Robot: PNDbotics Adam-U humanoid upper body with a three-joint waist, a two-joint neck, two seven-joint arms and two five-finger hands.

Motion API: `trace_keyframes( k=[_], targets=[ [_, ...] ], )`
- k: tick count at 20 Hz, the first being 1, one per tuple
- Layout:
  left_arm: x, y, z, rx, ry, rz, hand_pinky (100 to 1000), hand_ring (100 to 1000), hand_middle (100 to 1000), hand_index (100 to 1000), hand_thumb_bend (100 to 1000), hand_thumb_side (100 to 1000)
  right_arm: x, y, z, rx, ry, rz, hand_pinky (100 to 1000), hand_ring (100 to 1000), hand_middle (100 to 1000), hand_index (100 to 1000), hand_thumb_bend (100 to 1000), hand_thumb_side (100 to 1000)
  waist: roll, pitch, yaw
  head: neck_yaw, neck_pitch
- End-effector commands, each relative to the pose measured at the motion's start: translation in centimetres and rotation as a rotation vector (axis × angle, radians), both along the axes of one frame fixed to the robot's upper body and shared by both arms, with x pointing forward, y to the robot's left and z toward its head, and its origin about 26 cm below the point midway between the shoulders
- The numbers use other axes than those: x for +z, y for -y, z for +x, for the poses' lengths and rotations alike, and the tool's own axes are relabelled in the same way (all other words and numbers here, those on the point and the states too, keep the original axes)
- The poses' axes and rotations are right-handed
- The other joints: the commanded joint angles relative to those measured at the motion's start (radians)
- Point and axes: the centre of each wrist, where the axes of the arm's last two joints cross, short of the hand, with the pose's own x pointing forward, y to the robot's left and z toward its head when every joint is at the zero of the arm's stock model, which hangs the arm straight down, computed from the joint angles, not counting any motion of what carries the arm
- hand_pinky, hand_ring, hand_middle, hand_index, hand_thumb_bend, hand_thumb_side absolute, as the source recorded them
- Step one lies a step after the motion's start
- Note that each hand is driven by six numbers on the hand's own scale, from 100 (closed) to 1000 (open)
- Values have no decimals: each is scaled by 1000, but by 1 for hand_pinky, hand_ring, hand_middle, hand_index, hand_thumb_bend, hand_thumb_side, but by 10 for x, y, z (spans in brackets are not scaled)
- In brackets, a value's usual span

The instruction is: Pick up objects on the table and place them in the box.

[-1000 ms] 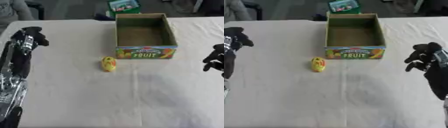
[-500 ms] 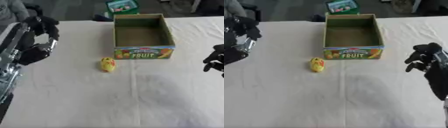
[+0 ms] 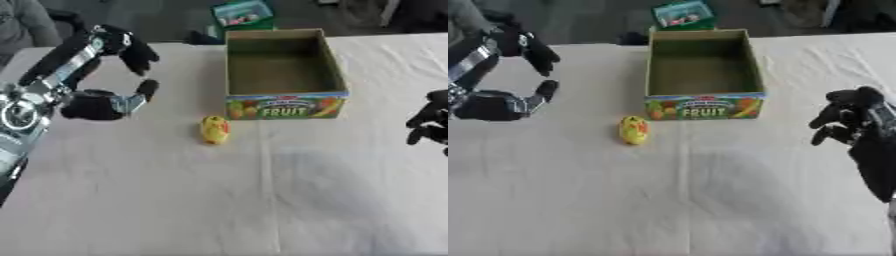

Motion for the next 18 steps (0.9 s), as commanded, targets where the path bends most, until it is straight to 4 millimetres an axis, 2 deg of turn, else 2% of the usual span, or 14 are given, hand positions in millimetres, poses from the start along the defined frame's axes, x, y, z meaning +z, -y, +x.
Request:
trace_keyframes(
  k=[1,7,18],
  targets=[
    [1,2,12,22,7,128,570,535,522,699,339,197,8,1,-1,13,27,-19,417,551,506,685,100,662,-1,-17,-3,6,7],
    [-20,15,35,-11,-51,259,572,534,519,698,370,227,8,0,-1,17,27,-19,417,551,505,685,100,661,-2,-17,-12,9,5],
    [-45,19,58,-12,-100,368,579,551,545,705,405,254,8,0,-1,23,26,-19,416,551,505,684,100,661,-3,-18,-16,9,4]
  ],
)
